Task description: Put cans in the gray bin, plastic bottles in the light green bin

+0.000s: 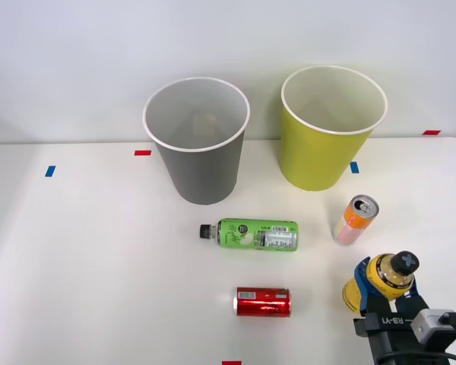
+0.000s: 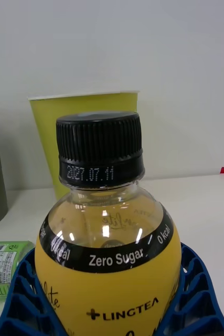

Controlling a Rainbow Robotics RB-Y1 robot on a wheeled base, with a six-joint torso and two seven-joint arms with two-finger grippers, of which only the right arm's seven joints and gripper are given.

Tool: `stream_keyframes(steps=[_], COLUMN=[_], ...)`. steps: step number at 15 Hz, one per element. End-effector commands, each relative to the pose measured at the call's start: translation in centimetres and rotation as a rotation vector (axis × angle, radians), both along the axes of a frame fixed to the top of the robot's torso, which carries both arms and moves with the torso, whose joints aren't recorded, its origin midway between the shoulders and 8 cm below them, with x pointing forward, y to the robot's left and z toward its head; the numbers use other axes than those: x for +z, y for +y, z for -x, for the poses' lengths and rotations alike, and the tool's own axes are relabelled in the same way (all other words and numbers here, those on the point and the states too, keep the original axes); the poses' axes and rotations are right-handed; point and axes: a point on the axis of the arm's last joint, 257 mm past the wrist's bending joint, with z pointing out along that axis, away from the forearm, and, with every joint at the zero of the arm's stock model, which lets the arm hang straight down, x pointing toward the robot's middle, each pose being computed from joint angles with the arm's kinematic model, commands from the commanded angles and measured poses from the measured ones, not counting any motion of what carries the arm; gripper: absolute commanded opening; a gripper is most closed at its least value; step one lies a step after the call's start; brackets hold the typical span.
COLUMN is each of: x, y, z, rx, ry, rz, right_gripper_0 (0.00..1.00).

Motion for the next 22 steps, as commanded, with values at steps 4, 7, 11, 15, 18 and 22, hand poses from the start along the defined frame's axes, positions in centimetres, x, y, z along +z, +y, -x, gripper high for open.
stream_keyframes(steps=[4, 7, 11, 15, 18, 22], x=[7.7, 11.4, 17.2, 20.2, 23.2, 27.0], y=[3.1, 3.4, 4.5, 5.6, 5.9, 6.5], z=[0.7, -0.6, -2.3, -6.5, -9.0, -12.8], rx=[0.105, 0.139, 0.205, 0.254, 0.286, 0.308], ry=[-0.119, -0.066, -0.067, -0.063, -0.058, -0.095], rz=[-0.058, -0.010, -0.068, -0.028, -0.068, -0.093], right_gripper_0=[0.00, 0.00, 0.00, 0.00, 0.00, 0.00])
